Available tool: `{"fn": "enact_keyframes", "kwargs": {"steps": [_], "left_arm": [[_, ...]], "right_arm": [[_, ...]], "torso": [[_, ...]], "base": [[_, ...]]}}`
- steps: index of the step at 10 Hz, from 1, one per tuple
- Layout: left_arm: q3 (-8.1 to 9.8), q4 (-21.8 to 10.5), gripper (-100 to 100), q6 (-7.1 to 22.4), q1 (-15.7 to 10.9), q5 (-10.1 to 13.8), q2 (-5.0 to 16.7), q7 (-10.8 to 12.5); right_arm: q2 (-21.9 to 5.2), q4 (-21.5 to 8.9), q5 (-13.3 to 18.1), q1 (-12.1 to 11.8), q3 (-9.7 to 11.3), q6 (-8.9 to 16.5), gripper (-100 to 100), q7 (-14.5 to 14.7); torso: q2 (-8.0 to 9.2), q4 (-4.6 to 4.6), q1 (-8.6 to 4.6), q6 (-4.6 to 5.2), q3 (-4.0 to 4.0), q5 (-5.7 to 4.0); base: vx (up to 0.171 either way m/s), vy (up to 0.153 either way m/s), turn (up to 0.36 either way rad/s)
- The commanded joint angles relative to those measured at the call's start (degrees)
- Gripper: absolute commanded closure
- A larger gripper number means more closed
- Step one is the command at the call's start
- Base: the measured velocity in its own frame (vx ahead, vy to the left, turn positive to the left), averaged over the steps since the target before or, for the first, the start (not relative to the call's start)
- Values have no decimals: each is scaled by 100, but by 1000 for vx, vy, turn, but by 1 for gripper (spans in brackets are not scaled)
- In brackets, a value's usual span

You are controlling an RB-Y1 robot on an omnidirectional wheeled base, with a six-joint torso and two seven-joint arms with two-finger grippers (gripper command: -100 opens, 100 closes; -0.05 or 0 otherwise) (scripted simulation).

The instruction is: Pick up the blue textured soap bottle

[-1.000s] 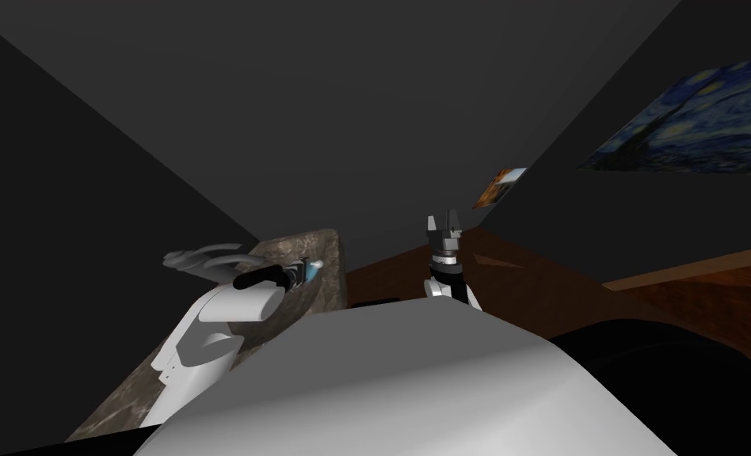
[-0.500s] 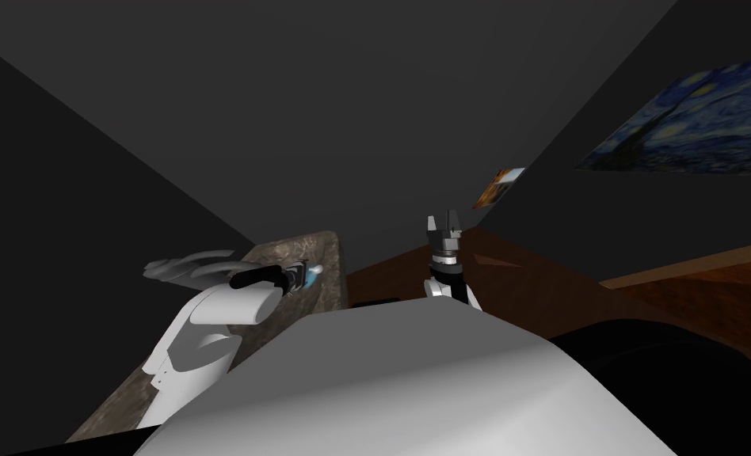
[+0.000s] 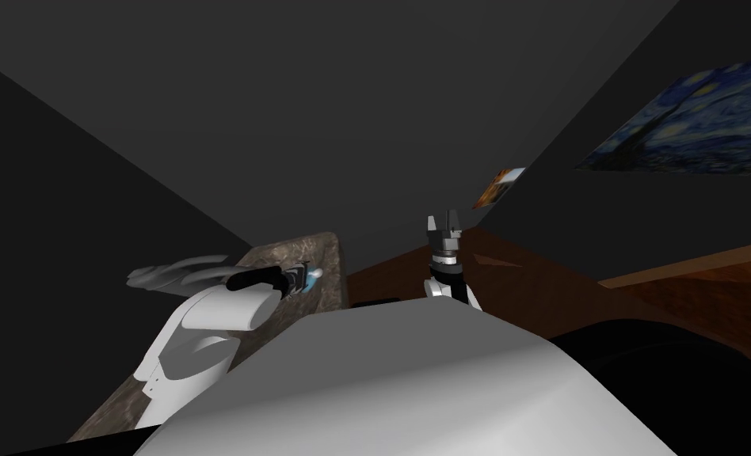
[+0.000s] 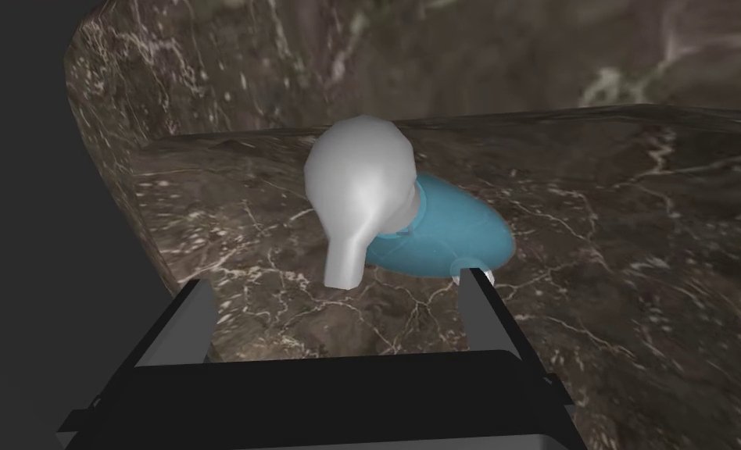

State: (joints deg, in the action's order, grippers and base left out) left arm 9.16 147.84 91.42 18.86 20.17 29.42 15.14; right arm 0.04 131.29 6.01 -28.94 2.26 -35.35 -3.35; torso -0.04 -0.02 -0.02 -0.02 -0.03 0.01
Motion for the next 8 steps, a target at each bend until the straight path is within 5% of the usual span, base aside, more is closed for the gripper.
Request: {"fn": "enact_keyframes", "kwargs": {"steps": [1, 5, 6, 8], "left_arm": [[-23, -179, -100, -135, -34, -38, -19, -45], [-63, -457, -100, -342, -85, -103, -52, -111], [-65, -467, 100, -356, -88, -105, -53, -116], [-64, -467, 100, -351, -86, -105, -52, -117]], "right_arm": [[0, 0, 0, 0, 0, 0, 0, 0], [0, 0, 0, 0, 0, 0, 0, 0], [0, 0, 0, 0, 0, 0, 0, 0], [0, 0, 0, 0, 0, 0, 0, 0]], "torso": [[0, 0, 0, 0, 0, 0], [6, 1, -4, 0, 3, -1], [6, 2, -3, 0, 4, -1], [3, 2, -4, 2, 2, 0]], "base": [[-1, -2, -24], [-4, -5, -17], [0, 0, 0], [0, 0, 0]]}}
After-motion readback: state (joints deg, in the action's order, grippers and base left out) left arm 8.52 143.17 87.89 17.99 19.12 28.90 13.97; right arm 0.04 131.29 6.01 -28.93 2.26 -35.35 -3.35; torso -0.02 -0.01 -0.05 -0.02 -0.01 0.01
